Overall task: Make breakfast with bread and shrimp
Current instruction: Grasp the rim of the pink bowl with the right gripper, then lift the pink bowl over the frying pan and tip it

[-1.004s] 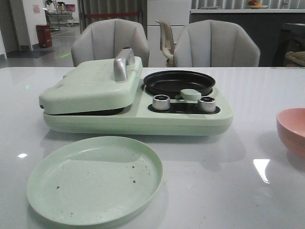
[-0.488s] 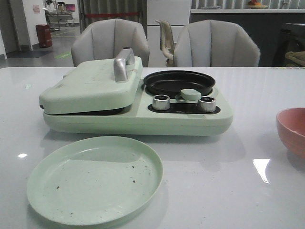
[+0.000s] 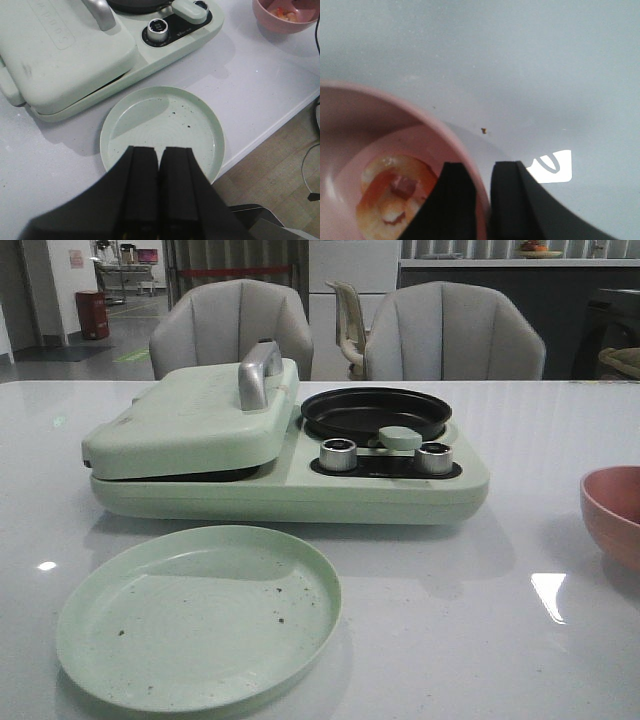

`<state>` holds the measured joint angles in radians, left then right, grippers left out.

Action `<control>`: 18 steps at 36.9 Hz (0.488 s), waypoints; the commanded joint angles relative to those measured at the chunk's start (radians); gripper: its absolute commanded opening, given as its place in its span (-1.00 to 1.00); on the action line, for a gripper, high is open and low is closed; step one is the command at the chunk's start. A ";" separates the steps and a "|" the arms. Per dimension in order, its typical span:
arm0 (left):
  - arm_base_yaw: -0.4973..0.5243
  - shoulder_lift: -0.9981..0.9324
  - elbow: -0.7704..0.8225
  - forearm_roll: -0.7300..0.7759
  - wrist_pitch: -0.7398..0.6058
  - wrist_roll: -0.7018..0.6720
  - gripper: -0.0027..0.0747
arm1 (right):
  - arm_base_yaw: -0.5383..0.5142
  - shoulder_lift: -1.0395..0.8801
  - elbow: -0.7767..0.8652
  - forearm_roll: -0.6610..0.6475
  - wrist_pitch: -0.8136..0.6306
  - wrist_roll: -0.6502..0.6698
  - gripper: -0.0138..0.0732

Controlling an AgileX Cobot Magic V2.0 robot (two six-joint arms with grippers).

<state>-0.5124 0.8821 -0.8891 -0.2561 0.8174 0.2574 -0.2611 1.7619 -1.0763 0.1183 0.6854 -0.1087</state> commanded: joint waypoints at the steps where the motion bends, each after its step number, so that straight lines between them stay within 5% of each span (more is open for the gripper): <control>1: -0.010 -0.005 -0.026 -0.016 -0.067 -0.008 -0.67 | -0.005 -0.043 -0.030 0.008 -0.028 -0.008 -0.43; 7: -0.010 -0.005 -0.026 -0.016 -0.067 -0.008 -0.67 | -0.001 -0.054 -0.030 -0.027 -0.019 -0.008 -0.59; 18: -0.010 -0.005 -0.026 -0.016 -0.067 -0.008 -0.67 | 0.116 -0.173 -0.169 -0.111 -0.031 -0.008 -0.59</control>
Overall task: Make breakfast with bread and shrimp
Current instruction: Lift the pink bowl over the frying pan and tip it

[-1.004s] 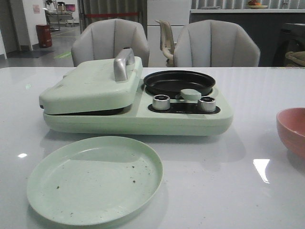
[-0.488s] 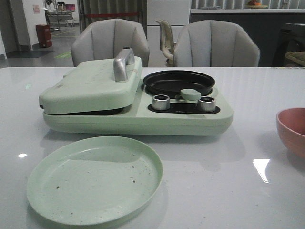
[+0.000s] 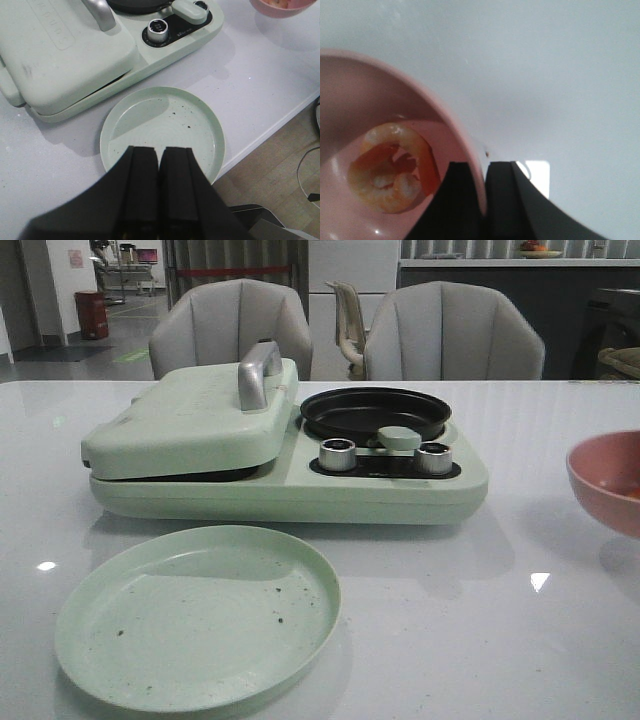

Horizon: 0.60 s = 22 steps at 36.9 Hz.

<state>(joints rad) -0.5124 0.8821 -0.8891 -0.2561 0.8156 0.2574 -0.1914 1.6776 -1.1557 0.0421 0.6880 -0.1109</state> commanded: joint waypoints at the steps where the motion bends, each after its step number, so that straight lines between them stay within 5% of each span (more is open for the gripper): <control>1: -0.010 -0.005 -0.026 -0.016 -0.066 -0.008 -0.67 | 0.079 -0.097 -0.125 -0.056 -0.030 -0.006 -0.59; 12: -0.010 -0.005 -0.026 -0.016 -0.066 -0.008 -0.67 | 0.355 -0.080 -0.428 -0.294 0.001 -0.006 -0.59; 22: -0.010 -0.005 -0.026 -0.016 -0.066 -0.008 -0.67 | 0.585 0.061 -0.684 -0.785 0.150 0.103 -0.57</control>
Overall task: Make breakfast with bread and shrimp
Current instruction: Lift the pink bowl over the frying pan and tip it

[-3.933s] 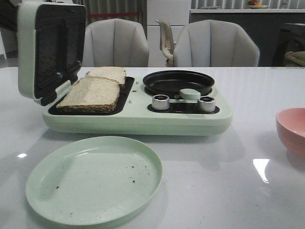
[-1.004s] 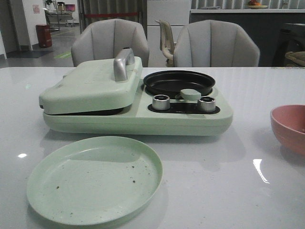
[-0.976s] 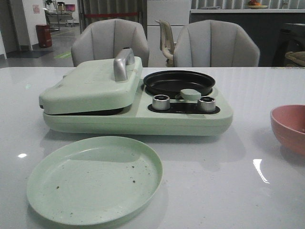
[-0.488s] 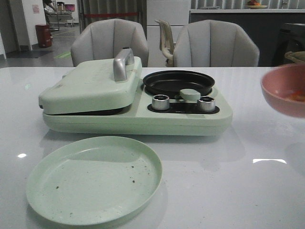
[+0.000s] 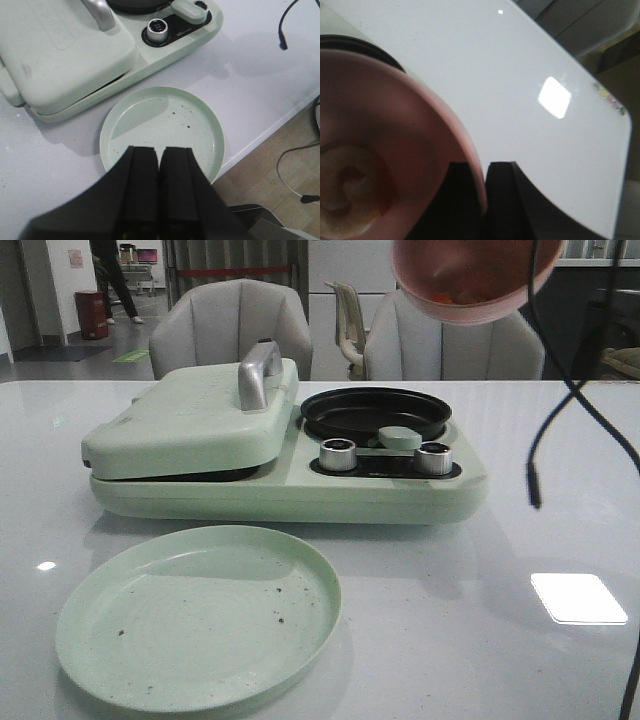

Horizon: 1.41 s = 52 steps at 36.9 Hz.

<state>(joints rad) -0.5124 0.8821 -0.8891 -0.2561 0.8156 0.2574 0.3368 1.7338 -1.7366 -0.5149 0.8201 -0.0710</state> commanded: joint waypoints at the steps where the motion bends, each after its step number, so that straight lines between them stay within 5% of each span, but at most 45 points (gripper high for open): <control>1: -0.010 -0.005 -0.026 -0.016 -0.066 -0.008 -0.67 | 0.079 0.026 -0.129 -0.279 0.045 0.088 -0.57; 7: -0.010 -0.005 -0.026 -0.016 -0.066 -0.008 -0.67 | 0.171 0.130 -0.223 -0.627 0.145 0.181 -0.57; 17: -0.010 -0.005 -0.026 -0.016 -0.066 -0.008 -0.67 | 0.256 0.243 -0.239 -0.939 0.181 0.205 -0.57; 38: -0.010 -0.005 -0.026 -0.016 -0.066 -0.008 -0.67 | 0.282 0.319 -0.239 -1.033 0.126 0.222 -0.57; 48: -0.010 -0.005 -0.026 -0.016 -0.066 -0.008 -0.67 | 0.282 0.319 -0.239 -1.279 0.188 0.331 -0.57; 52: -0.010 -0.005 -0.026 -0.016 -0.066 -0.008 -0.67 | 0.283 0.313 -0.247 -1.285 0.209 0.345 -0.57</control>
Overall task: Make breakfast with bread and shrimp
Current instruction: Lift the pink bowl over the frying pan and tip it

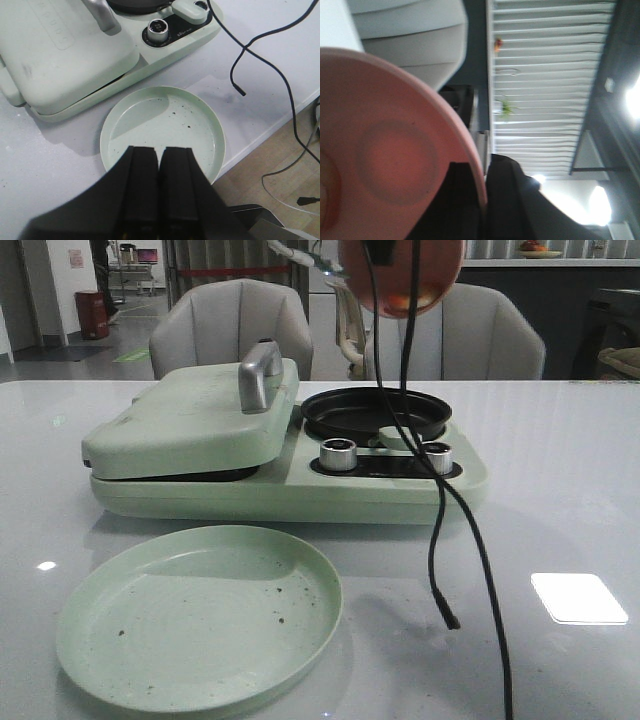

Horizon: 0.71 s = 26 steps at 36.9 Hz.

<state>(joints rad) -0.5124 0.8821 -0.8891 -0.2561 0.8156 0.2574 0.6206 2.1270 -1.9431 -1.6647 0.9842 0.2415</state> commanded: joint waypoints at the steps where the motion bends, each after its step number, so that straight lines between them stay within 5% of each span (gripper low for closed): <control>1: -0.010 -0.005 -0.026 -0.016 -0.066 -0.008 -0.67 | -0.001 -0.080 -0.041 -0.135 0.047 0.032 -0.57; 26: -0.010 -0.005 -0.026 -0.016 -0.067 -0.008 -0.67 | 0.001 -0.129 -0.099 -0.135 0.063 0.033 -0.57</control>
<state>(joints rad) -0.5124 0.8821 -0.8891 -0.2561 0.8156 0.2557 0.6206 2.0827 -1.9777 -1.6986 1.0264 0.2702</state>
